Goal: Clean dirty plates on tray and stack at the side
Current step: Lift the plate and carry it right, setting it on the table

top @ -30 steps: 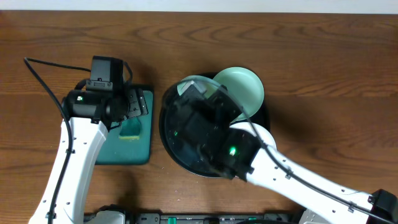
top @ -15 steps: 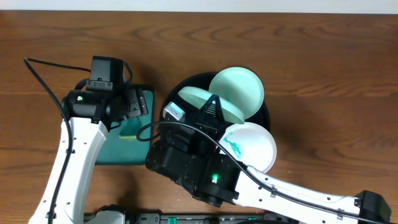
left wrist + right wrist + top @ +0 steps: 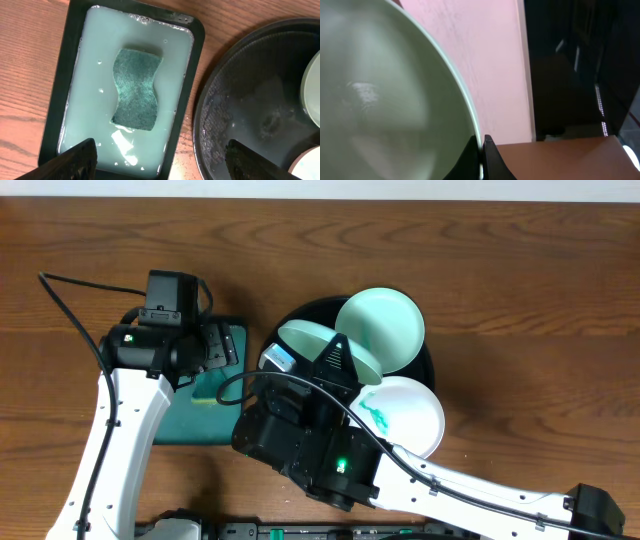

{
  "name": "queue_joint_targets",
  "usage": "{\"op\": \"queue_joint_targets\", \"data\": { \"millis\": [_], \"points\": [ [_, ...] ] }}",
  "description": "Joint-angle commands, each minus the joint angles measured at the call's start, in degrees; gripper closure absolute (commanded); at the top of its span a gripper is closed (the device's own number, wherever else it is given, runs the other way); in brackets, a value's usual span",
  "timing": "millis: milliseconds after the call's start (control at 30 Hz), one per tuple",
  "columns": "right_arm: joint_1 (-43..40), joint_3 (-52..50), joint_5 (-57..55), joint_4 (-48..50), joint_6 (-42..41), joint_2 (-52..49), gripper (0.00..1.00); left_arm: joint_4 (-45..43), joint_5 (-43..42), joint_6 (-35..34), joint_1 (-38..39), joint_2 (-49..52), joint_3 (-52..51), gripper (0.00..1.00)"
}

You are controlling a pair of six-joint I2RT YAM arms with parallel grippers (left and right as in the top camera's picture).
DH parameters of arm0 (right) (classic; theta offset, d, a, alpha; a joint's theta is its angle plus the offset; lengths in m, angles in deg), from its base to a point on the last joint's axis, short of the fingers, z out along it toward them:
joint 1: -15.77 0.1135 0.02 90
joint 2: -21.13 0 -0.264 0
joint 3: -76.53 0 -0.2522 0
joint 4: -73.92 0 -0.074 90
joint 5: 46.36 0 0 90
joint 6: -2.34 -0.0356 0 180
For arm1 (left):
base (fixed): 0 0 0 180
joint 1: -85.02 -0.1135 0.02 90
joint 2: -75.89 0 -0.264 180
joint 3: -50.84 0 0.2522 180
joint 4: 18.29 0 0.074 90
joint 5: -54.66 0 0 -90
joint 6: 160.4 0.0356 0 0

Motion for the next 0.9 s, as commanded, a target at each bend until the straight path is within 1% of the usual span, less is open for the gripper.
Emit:
{"op": "queue_joint_targets", "data": {
  "millis": [0, 33, 67, 100, 167, 233, 267, 367, 400, 433, 467, 533, 667, 733, 867],
  "points": [
    [1.09, 1.07, 1.22, -0.13, -1.99, -0.17, 0.99, 0.26, 0.28, -0.50, 0.13, -0.55, 0.15, 0.18],
    [1.09, 1.07, -0.57, -0.11, -1.86, -0.17, 0.99, 0.09, 0.28, -0.50, 0.13, -0.55, 0.15, 0.18],
    [1.88, 1.09, -4.74, 0.33, -0.83, -0.13, 0.99, 0.09, 0.28, -0.50, 0.13, -0.55, 0.15, 0.18],
    [2.56, 1.11, -5.90, 0.98, -0.59, 0.13, 0.99, 0.13, 0.28, -0.50, 0.13, -0.55, 0.15, 0.18],
    [2.23, 1.11, 1.81, -0.24, -5.01, 0.39, 0.99, -0.04, 0.28, -0.50, 0.13, -0.55, 0.15, 0.18],
    [-0.42, 1.11, 13.42, -4.59, -14.99, 0.39, 0.99, -0.35, 0.28, -0.52, 0.13, -0.55, 0.15, 0.18],
    [-2.64, 1.11, 21.16, -7.37, -21.44, 0.37, 0.99, -0.31, 0.28, -0.52, 0.13, -0.55, 0.15, 0.18],
    [-9.70, 1.07, 42.62, -11.54, -36.15, 0.26, 0.99, 0.37, 0.28, -0.50, 0.13, -0.55, 0.15, 0.18],
    [-11.63, 1.07, 46.47, -11.91, -38.80, 0.26, 0.99, 0.59, 0.28, -0.50, 0.13, -0.55, 0.15, 0.18],
    [-17.14, 1.07, 52.94, -12.15, -44.13, 0.26, 0.98, 0.52, 0.28, -0.50, 0.13, -0.55, 0.15, 0.18],
    [-19.85, 1.07, 55.08, -11.72, -46.14, 0.26, 0.99, 0.35, 0.28, -0.50, 0.13, -0.55, 0.15, 0.18],
    [-24.50, 1.09, 59.21, -10.36, -48.11, 0.28, 0.99, 0.20, 0.28, -0.52, 0.13, -0.55, 0.15, 0.18],
    [-36.02, 1.46, 72.46, -7.76, -48.54, 0.39, 0.99, 0.22, 0.28, -0.52, 0.13, -0.55, 0.15, 0.18],
    [-43.58, 1.46, 79.67, -7.04, -50.23, 0.39, 0.99, 0.35, 0.28, -0.50, 0.13, -0.55, 0.15, 0.18],
    [-58.36, 1.46, 89.26, -6.84, -51.58, 0.39, 0.99, 0.35, 0.28, -0.52, 0.13, -0.55, 0.15, 0.18]
  ]
}}
